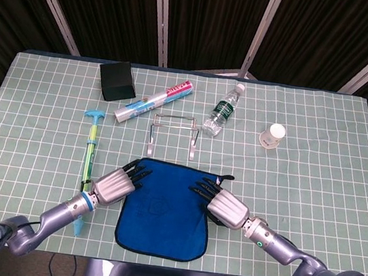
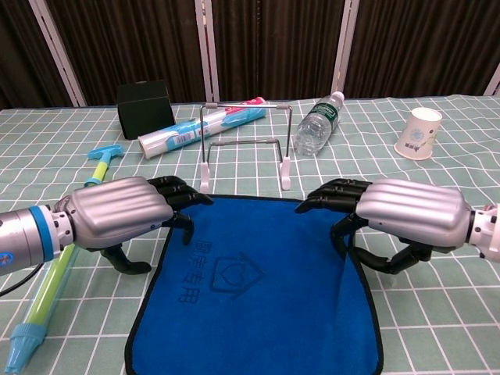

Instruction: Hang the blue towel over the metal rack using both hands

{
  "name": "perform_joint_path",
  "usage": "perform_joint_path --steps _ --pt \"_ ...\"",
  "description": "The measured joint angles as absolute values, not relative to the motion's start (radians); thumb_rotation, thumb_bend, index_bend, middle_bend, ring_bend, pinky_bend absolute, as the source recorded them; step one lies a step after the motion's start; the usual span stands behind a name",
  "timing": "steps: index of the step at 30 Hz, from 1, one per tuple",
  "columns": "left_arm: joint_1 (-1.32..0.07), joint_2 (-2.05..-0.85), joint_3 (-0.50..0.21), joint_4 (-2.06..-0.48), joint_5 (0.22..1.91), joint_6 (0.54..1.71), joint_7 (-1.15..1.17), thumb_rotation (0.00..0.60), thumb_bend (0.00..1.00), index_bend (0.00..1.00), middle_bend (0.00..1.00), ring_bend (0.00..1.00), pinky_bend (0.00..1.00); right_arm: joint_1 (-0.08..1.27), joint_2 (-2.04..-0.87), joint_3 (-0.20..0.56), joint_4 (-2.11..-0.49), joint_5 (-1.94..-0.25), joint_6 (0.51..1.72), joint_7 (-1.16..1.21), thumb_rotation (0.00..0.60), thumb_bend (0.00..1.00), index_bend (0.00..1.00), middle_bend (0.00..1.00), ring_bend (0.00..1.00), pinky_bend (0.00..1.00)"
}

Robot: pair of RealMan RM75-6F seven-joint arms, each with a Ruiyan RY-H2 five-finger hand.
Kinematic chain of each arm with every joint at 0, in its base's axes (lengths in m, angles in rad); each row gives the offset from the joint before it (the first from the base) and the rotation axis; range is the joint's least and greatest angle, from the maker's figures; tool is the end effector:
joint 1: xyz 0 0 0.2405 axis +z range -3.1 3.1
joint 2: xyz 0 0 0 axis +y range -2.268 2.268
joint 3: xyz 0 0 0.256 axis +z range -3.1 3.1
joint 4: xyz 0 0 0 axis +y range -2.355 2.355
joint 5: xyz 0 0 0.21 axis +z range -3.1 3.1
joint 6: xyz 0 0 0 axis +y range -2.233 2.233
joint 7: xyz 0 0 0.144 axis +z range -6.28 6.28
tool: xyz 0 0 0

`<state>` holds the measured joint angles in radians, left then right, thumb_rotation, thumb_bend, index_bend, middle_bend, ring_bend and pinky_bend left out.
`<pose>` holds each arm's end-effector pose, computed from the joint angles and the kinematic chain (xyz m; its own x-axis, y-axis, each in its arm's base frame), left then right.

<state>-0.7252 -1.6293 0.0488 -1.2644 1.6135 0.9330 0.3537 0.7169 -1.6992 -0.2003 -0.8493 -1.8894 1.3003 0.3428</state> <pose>-0.1743 0.2903 -0.0677 0.7875 0.0667 0.6127 0.4412 -0.7551 -0.4849 -0.2101 -0.2976 -0.0444 0.5719 -0.1709 0.8023 -0.5255 -0.8273 0.1984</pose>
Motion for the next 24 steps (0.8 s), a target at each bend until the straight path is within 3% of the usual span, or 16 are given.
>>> perform_joint_path --steps 13,24 --pt "-0.742 -1.659 0.044 -1.262 1.620 0.931 0.359 0.600 0.29 0.35 0.00 0.00 0.00 0.719 -1.689 -0.199 -0.862 -1.889 1.299 0.336 0.600 0.54 0.69 0.06 0.00 0.00" --pt "-0.748 -1.664 0.040 -1.280 1.611 0.924 0.369 0.600 0.44 0.42 0.00 0.00 0.00 0.717 -1.680 -0.198 -0.874 -1.890 1.302 0.330 0.600 0.54 0.70 0.06 0.00 0.00"
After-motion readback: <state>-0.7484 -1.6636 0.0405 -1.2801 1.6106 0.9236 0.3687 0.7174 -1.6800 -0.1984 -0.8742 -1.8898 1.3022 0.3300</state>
